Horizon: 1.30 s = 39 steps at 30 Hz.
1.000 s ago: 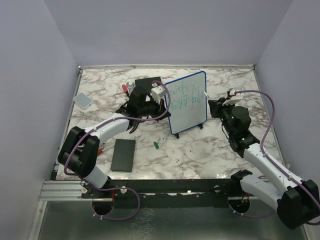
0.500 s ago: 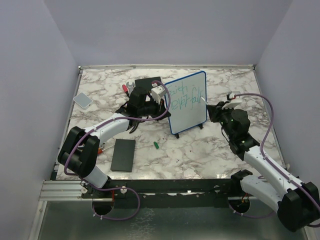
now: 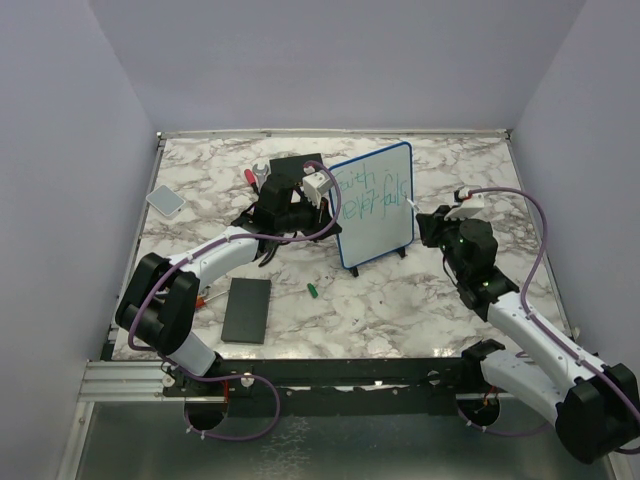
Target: Write a sentence on the whiteboard
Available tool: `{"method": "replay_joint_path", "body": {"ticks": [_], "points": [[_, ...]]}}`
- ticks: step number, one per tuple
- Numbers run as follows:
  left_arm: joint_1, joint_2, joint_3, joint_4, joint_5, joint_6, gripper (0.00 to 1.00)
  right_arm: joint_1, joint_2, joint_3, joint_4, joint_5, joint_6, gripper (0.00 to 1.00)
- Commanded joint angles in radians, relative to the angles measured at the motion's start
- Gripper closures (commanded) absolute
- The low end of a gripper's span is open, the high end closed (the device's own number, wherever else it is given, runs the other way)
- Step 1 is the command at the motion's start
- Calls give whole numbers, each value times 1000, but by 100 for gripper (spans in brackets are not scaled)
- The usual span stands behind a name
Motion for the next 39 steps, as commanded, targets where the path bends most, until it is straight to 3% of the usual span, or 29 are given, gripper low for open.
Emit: {"method": "replay_joint_path", "body": {"ticks": [1,18,31,39], "points": [[-6,10,-2,-82,-29,31,100,0,17,-12,-33,14,13,99],[-6,11,-1,-81,-27,29,100,17,20,-50,-52,-122,28,99],[-6,5,-1,-82,-36,27,100,26,-105,-48,-132,-21,43,99],[-6,0,-2,-81,-36,27,100,26,-91,-51,-116,40,64,99]]}}
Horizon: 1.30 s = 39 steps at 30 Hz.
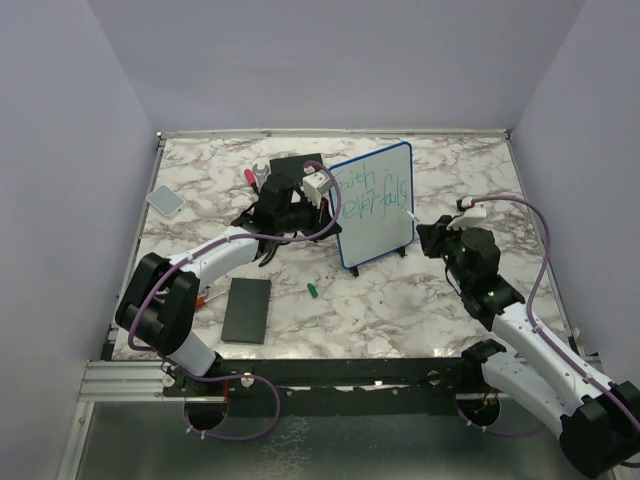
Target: Write a sentence on the whiteboard
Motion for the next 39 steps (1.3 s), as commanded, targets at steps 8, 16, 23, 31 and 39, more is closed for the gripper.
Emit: {"method": "replay_joint_path", "body": {"ticks": [8,16,23,31,39], "points": [[-6,2,-2,-81,-34,28,100,5,25,-26,55,59,28,99],[-6,2,-2,-81,-33,30,100,4,46,-28,92,66,20,99],[-6,2,-2,-82,-31,32,100,4,74,-26,118,68,21,99],[-6,4,-2,-82,-32,30,100,5,78,-27,124,73,8,99],[-6,-1,-3,-82,-38,24,100,5,-96,-22,-12,77,2,100]]}}
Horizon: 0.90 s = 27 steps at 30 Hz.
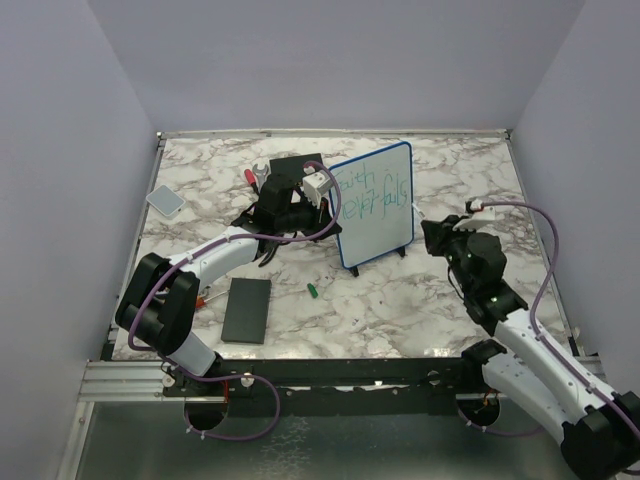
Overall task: Write a sentence on the whiteboard
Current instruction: Write a sentence on the whiteboard, then close the whiteboard marker at the center of the board.
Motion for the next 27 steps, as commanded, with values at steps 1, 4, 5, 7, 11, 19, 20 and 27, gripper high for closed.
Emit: {"method": "replay_joint_path", "body": {"ticks": [1,4,5,7,11,19,20,27], "points": [[-6,-1,-3,-82,-40,21,100,5,-103,1,-98,20,-13,99],[-6,-4,-5,-82,-45,17,99,4,-165,-6,-141,15,-25,99],[-6,-4,-6,-82,-46,15,96,5,-176,-9,-149,15,-28,99],[-6,-8,-8,-81,-46,13,90,4,-189,-14,-162,16,-30,99],[-6,-12,-10,-81,-50,6,73,4,-199,-19,-160,14,-23,99],[-10,-50,-40,-83,-65,-3,50,5,-205,-21,-147,4,-22,99],[-11,-61,-48,-85,-72,-4,47,5,-207,-21,-148,4,-23,99],[-18,-174,-119,-125,-139,-16,32,5,-215,-25,-145,-6,-30,99]]}}
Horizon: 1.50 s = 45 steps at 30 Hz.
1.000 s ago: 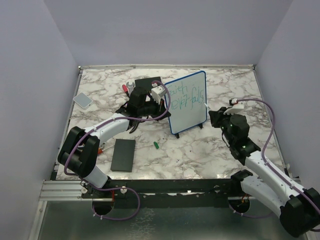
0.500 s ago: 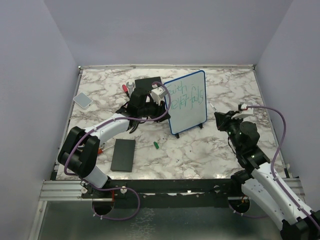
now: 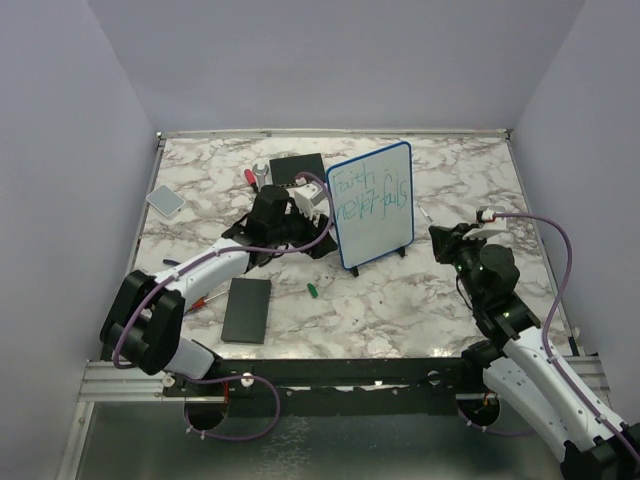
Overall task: Write a sentence on the whiteboard
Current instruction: Close the whiteboard marker at the center of the board.
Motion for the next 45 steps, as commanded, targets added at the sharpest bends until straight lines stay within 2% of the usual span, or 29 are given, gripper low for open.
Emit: {"method": "replay_joint_path", "body": {"ticks": [1,6,9,12,15,19,23,34,41,43,45], "points": [[-12,-107,-56,-39,-82,-12,32,4,-9,-11,-9,-10,-16,99],[-33,-203,-110,-87,-158,-38,30,5,-1,-12,-3,-22,-14,99],[-66,-264,-139,-124,-256,-84,30,4,-2,-13,2,-32,-16,99],[-133,-306,-177,-151,-378,-174,30,5,7,-11,-2,-45,-14,99],[-194,-332,-219,-185,-531,-341,31,5,21,-5,-14,-62,-6,100],[-231,-358,-277,-209,-612,-533,31,4,22,-8,-19,-79,5,99],[-250,-331,-297,-217,-610,-649,32,4,21,-11,-14,-90,12,99],[-286,-170,-285,-191,-628,-653,35,5,34,-25,3,-102,23,100],[-287,-88,-299,-102,-598,-629,36,4,58,-33,11,-108,19,99],[-291,-66,-296,-81,-594,-606,44,5,64,-29,6,-113,19,99],[-297,-43,-287,-76,-593,-582,47,4,65,-23,-2,-117,17,99]]}}
